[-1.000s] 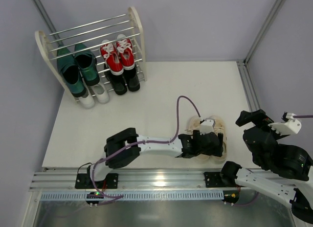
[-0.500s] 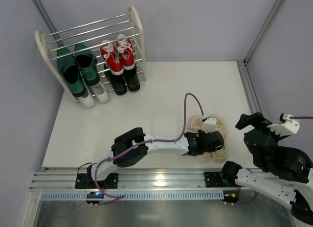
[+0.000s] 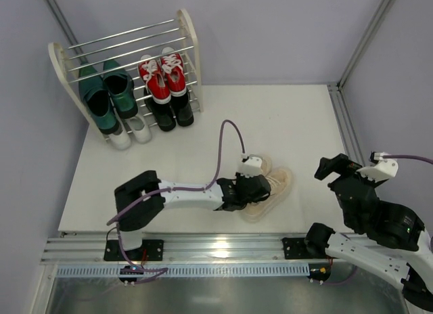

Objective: Place and organize the shoes onto the shoe shelf

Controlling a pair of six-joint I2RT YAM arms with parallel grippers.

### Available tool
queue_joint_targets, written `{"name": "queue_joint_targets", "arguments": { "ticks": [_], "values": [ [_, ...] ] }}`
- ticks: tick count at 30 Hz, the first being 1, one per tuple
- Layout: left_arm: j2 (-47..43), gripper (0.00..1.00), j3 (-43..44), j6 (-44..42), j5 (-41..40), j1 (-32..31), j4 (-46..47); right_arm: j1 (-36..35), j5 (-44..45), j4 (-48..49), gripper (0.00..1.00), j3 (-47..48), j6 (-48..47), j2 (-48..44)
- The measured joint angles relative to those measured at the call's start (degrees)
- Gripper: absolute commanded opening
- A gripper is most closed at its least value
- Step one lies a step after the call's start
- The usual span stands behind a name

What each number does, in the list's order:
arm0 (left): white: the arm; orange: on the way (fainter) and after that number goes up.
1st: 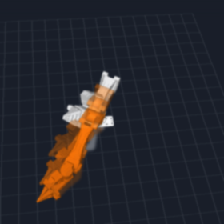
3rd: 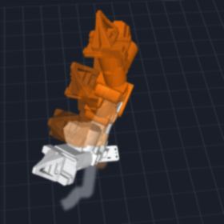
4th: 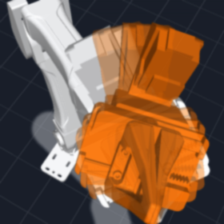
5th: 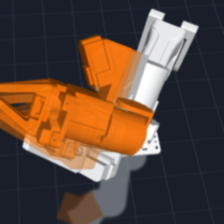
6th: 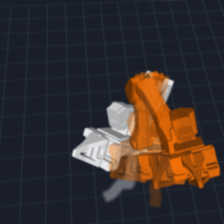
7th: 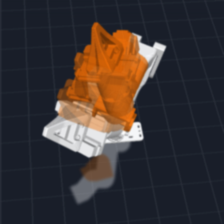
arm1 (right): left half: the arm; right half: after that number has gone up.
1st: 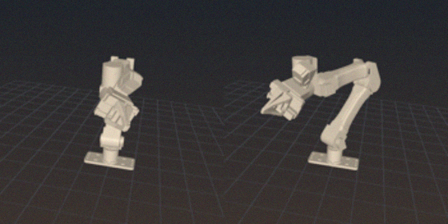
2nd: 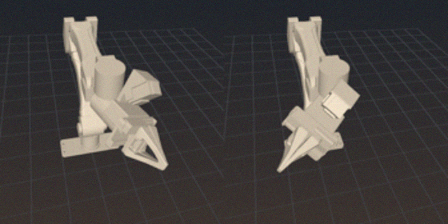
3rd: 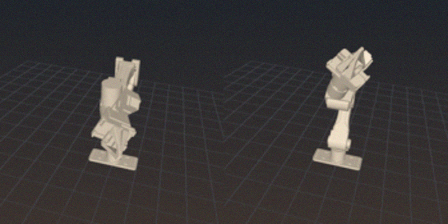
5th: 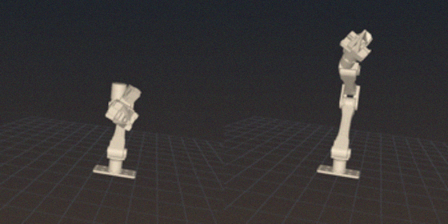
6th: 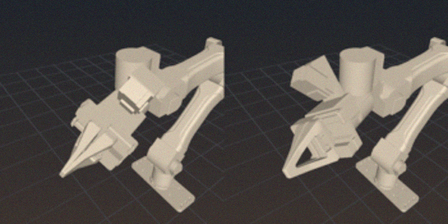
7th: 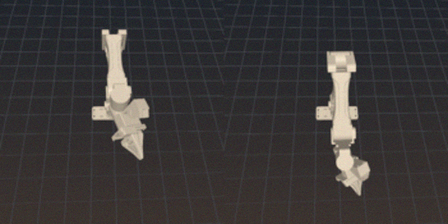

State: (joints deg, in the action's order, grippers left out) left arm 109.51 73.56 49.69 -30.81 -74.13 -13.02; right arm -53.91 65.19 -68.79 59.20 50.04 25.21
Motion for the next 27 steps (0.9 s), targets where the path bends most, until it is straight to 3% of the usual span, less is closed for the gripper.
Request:
{"name": "queue_joint_targets", "arguments": {
  "ticks": [8,13,18,21,22,24,27],
  "values": [
    [-16.20,0.00,-17.59,-7.78,-8.55,7.34,-5.22,0.02,-12.33,13.75,1.00,-4.85,-12.39,5.07],
    [-21.16,0.00,-24.52,-7.98,-11.65,7.91,-4.11,0.02,-24.22,21.46,1.00,-7.93,-17.25,13.66],
    [-24.41,0.00,-28.72,-6.01,-12.48,7.89,-2.19,0.02,-30.14,25.16,1.00,-10.10,-18.12,19.69],
    [-25.75,0.23,-30.01,-4.63,-12.76,7.82,-1.86,0.02,-31.10,25.97,1.00,-11.54,-18.10,20.55],
    [-26.03,0.37,-30.01,-4.07,-13.16,7.82,-2.05,0.02,-31.12,26.10,1.00,-11.76,-18.10,20.57],
    [-26.60,0.54,-29.99,-3.06,-13.77,7.82,-2.58,0.04,-31.10,26.91,1.00,-12.28,-18.05,20.57],
    [-27.06,0.66,-29.42,-1.18,-14.53,7.82,-4.46,0.31,-31.08,27.82,1.00,-12.94,-17.99,20.61]
  ]
}}
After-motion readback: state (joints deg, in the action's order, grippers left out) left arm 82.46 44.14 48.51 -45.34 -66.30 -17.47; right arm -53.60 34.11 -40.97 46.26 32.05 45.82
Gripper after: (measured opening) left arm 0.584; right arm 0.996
